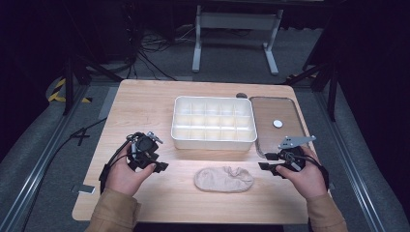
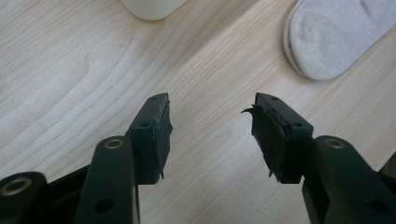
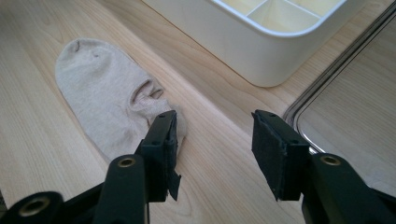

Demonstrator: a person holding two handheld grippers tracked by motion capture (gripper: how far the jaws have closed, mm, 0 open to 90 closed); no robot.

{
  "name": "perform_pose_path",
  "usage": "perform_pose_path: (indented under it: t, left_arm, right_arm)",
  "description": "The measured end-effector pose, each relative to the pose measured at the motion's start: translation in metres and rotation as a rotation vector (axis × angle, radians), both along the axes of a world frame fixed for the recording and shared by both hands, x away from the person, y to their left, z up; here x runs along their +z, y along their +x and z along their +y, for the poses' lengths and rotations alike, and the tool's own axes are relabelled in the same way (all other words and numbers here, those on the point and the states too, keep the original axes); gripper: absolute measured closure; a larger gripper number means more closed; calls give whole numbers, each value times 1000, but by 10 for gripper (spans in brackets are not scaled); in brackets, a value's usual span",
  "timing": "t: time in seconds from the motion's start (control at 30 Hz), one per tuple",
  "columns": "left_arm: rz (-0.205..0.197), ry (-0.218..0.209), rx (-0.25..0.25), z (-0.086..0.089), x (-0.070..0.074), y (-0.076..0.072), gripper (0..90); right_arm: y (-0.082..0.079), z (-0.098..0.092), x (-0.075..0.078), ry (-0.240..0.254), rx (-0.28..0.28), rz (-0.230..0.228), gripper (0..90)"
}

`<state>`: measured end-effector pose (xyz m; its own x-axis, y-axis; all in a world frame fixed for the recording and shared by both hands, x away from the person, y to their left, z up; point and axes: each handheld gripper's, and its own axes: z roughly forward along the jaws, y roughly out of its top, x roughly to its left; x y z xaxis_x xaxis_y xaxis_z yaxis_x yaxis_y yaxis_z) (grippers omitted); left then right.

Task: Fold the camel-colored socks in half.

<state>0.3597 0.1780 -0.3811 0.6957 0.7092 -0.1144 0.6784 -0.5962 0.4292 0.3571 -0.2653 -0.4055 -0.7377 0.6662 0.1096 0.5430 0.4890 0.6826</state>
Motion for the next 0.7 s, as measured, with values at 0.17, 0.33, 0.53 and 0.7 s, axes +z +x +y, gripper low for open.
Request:
perform_pose_path:
  t: [0.17, 0.33, 0.53, 0.7]
  left_arm:
    - [-21, -48, -20, -5, 4, -5, 512]
    - [-4, -66, -36, -7, 8, -5, 525]
    - [-18, -72, -75, -17, 9, -8, 538]
    - [-3, -127, -113, -32, 9, -13, 547]
  right_arm:
    - [-3, 1, -1, 6, 1, -8, 511]
    - [-5, 2, 1, 1, 17, -26, 541]
    - [-9, 6, 1, 6, 41, -5, 682]
    - [-13, 11, -3, -9, 65, 27, 767]
